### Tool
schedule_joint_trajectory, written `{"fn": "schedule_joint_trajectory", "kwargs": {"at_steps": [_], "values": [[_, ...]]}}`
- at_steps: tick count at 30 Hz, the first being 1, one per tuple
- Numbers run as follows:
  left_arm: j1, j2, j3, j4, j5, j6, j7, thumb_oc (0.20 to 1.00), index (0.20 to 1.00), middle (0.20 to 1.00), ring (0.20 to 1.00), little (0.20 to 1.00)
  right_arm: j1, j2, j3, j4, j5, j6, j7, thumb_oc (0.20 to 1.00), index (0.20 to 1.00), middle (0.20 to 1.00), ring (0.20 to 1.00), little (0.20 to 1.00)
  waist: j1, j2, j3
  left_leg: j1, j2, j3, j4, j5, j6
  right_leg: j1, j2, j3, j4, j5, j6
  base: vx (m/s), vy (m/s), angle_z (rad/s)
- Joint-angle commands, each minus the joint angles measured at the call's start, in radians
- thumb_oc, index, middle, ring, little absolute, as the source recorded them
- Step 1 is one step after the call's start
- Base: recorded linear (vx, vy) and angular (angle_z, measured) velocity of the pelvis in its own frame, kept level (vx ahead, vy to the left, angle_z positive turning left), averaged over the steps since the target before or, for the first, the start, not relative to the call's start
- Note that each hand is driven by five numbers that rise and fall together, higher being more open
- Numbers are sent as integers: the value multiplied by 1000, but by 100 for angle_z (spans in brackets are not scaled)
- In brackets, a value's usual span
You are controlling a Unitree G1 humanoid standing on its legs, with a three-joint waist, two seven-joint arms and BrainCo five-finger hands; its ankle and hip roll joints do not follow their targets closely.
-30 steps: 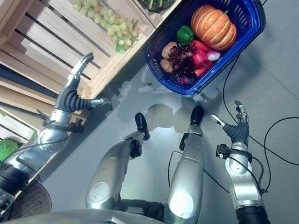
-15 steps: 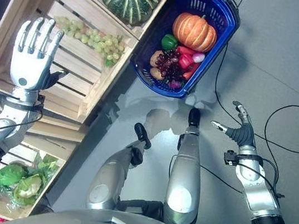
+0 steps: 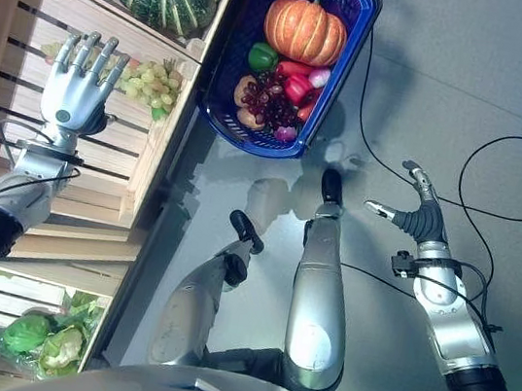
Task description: Pick up fruits and vegetables into the basket
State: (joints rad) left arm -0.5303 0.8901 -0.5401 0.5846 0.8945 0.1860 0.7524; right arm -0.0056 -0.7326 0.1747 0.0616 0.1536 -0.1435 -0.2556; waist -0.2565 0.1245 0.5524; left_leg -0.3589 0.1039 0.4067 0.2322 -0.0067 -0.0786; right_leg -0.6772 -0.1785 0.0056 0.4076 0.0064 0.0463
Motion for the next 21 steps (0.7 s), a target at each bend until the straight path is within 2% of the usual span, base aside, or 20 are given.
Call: {"fn": "schedule_joint_trajectory", "kwargs": {"at_steps": [1, 9, 21], "values": [[9, 26, 40, 94, -71, -9, -10, 1000, 1000, 1000, 1000, 1000, 35, -24, 1, -89, -18, -37, 1, 1000, 1000, 1000, 1000, 1000, -51, 6, -32, -175, 50, -85, 210, -99, -35, -29, -50, -11, 92, -129, 88, 10, 30, -2], [-74, 2, 6, 234, -39, 23, -83, 1000, 1000, 1000, 1000, 1000, 16, -18, 2, -78, -3, -47, -4, 1000, 1000, 1000, 1000, 1000, -60, 1, -32, -261, 56, -76, 236, -99, -35, -115, -37, 1, 114, -128, 86, 1, 4, 0], [-129, -13, 10, 342, -23, 156, -10, 1000, 1000, 1000, 1000, 1000, 7, -9, 8, -52, 6, -76, -42, 1000, 1000, 1000, 1000, 1000, -56, -5, -32, -366, 54, -88, 283, -115, -28, -212, -21, 12, 147, -126, 78, 0, 4, -1]]}}
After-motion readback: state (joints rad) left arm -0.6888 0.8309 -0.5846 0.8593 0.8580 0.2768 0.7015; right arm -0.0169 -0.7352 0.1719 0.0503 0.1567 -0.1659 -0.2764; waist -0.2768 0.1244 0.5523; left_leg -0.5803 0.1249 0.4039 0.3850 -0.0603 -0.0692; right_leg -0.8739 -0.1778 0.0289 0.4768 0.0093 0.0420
